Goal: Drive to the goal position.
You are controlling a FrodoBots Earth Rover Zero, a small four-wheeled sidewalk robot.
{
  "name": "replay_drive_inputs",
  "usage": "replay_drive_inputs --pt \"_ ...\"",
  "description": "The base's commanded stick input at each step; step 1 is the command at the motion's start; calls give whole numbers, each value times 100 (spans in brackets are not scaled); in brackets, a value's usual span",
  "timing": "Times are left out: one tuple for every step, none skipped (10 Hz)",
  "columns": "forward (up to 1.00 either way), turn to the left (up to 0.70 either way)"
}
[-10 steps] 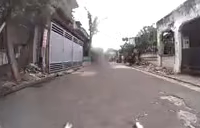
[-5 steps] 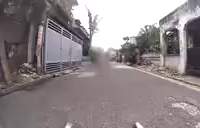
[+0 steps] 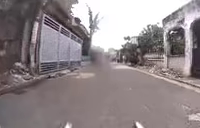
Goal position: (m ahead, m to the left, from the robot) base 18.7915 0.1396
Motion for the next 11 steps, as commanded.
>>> replay_drive_inputs --pt "70 0" --pt "70 0" --pt "70 0" --pt "70 0" --pt "70 0" --pt "70 0" --pt "70 0" --pt "70 0" --pt "70 0" --pt "70 0" --pt "70 0"
